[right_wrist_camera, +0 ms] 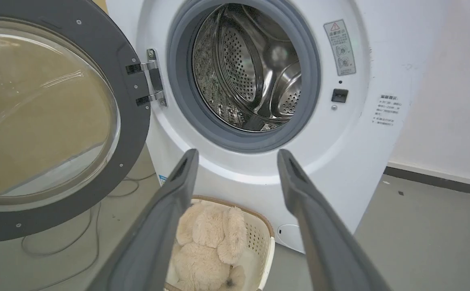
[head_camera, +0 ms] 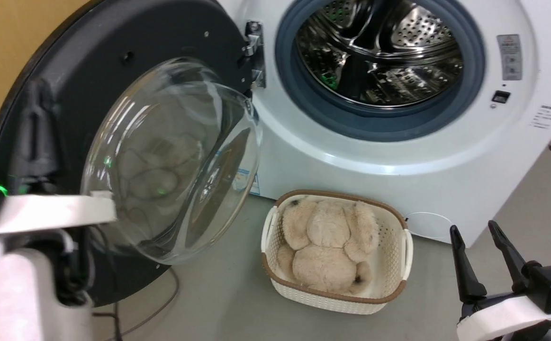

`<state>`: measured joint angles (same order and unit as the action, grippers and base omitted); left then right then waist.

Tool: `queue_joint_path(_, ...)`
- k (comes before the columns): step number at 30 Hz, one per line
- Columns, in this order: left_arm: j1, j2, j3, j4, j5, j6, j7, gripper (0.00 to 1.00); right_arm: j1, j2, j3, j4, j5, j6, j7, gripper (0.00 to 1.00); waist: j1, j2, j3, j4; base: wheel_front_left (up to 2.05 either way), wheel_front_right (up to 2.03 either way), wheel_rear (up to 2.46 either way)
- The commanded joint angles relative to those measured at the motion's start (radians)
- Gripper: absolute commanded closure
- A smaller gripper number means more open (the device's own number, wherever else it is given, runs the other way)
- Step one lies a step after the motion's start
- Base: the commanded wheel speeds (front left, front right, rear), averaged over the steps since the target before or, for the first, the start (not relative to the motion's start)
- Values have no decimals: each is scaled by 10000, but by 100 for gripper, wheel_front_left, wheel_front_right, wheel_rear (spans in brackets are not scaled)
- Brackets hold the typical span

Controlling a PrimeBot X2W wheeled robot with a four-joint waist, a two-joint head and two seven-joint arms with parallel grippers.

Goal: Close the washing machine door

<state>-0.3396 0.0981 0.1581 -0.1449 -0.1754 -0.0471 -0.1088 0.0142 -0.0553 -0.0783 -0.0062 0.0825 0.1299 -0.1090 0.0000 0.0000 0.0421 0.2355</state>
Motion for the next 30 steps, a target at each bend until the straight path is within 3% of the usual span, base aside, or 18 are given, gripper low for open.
queue_joint_path(1, -311, 124, 162, -80, -161, -55, -96, 100, -103, 23, -34, 2, 98, 4, -96, 0, 0, 0, 54, 98, 0, 0, 0)
queue_joint_path(8, -848, 600, 1060, -26, -1177, -140, -69, 100, -132, 26, -97, 76, 128, 4, -242, 0, 0, 0, 189, 436, 0, 0, 0)
queue_joint_path(20, -1013, 844, 2861, 1220, -3355, -116, 521, 100, -207, 31, -310, 213, 217, 5, -492, 0, 0, 0, 342, 961, 0, 0, 0)
queue_joint_path(25, -992, 611, 3448, 2258, -4710, -201, 1104, 100, -191, 33, -385, 276, 292, 5, -597, 0, 0, 0, 360, 1172, 0, 0, 0)
queue_joint_path(30, -984, 458, 3942, 3472, -6423, -292, 2359, 100, -169, 35, -480, 305, 338, 5, -701, 0, 0, 0, 404, 1380, 0, 0, 0)
